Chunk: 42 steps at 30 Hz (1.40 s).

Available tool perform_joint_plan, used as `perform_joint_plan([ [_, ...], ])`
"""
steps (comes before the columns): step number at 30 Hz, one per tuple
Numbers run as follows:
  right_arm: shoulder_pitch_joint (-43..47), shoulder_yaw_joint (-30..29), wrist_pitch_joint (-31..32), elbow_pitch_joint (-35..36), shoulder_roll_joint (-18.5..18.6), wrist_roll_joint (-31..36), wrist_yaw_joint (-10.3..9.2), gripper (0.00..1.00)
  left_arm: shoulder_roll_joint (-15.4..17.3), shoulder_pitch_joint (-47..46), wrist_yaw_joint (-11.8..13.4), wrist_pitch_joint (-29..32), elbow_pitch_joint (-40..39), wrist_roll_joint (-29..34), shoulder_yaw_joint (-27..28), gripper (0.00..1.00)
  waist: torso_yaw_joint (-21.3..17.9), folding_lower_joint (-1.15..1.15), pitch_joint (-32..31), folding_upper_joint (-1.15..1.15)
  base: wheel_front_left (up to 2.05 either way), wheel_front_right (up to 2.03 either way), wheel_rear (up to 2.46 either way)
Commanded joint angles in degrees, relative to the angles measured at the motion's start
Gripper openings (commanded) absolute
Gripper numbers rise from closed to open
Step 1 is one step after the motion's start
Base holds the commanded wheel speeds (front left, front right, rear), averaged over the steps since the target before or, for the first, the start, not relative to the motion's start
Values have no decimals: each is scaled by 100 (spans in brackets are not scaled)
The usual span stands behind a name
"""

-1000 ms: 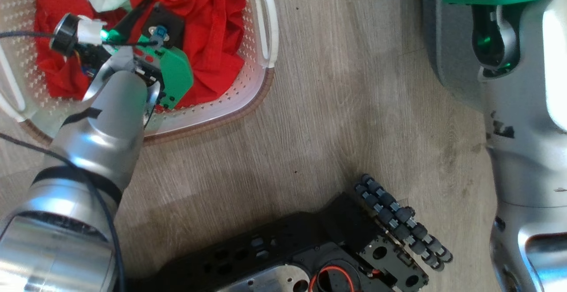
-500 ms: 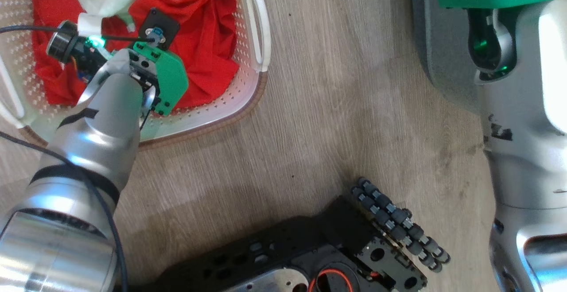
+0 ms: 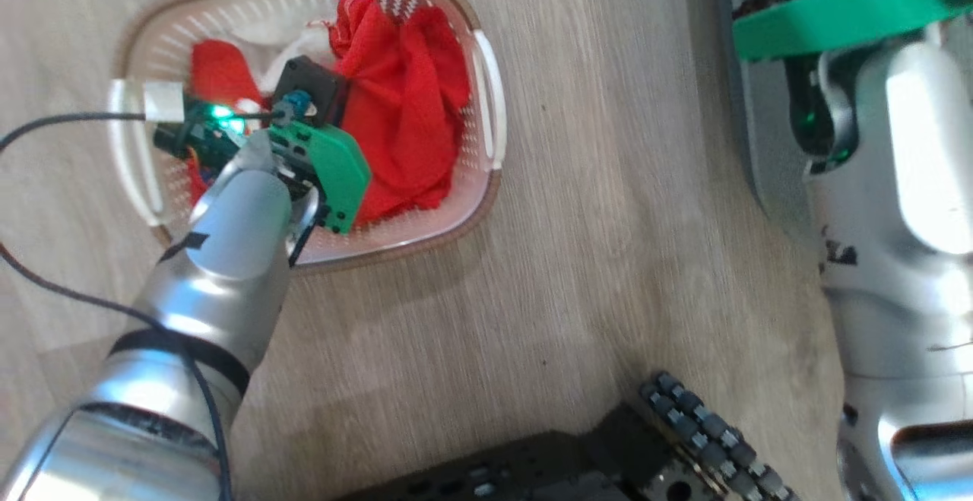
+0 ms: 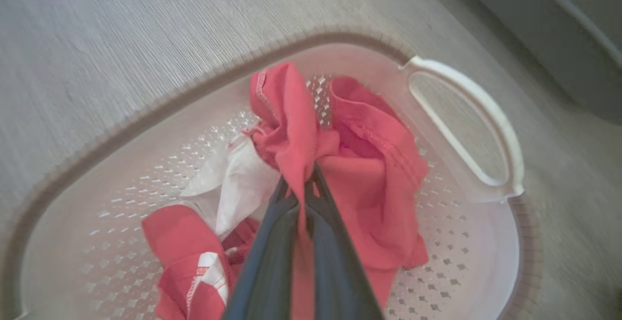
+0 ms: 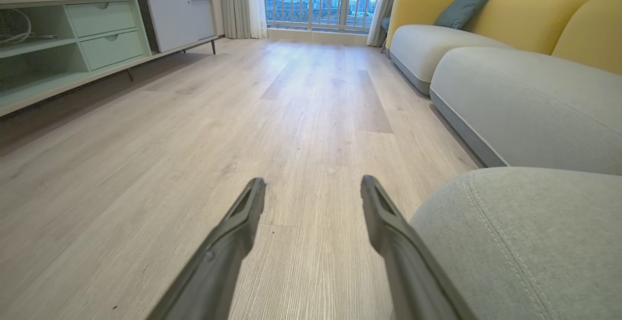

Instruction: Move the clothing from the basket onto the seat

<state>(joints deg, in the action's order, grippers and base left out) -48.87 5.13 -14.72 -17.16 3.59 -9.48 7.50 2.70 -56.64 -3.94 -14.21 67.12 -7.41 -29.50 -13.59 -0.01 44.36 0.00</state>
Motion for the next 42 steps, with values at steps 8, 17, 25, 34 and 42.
perform_joint_plan([
  [8, 467, 83, -28, -115, -71, 211, -1, 100, 22, 576, -17, -78, -828, -315, 282, 0, 424, 1, -1060, 0, 0, 0, 0],
  [17, 998, 175, -28, -440, -71, 299, -1, 100, 19, 1194, 12, -78, -1758, -670, 502, 0, 763, 1, -2195, 0, 0, 0, 0],
  [25, 1593, 211, -28, -755, -46, 229, -1, 100, 19, 1662, 35, -78, -2377, -843, 570, 0, 898, 1, -3164, 0, 0, 0, 0],
  [34, 2013, 220, -28, -887, -17, 109, -1, 100, 18, 1571, 80, -78, -3614, -1090, 636, 0, 972, 1, -3591, 0, 0, 0, 0],
  [42, 2114, 203, -28, -918, -20, 85, -1, 100, 18, 1111, 133, -79, -5132, -1165, 762, 0, 1015, 1, -3588, 0, 0, 0, 0],
])
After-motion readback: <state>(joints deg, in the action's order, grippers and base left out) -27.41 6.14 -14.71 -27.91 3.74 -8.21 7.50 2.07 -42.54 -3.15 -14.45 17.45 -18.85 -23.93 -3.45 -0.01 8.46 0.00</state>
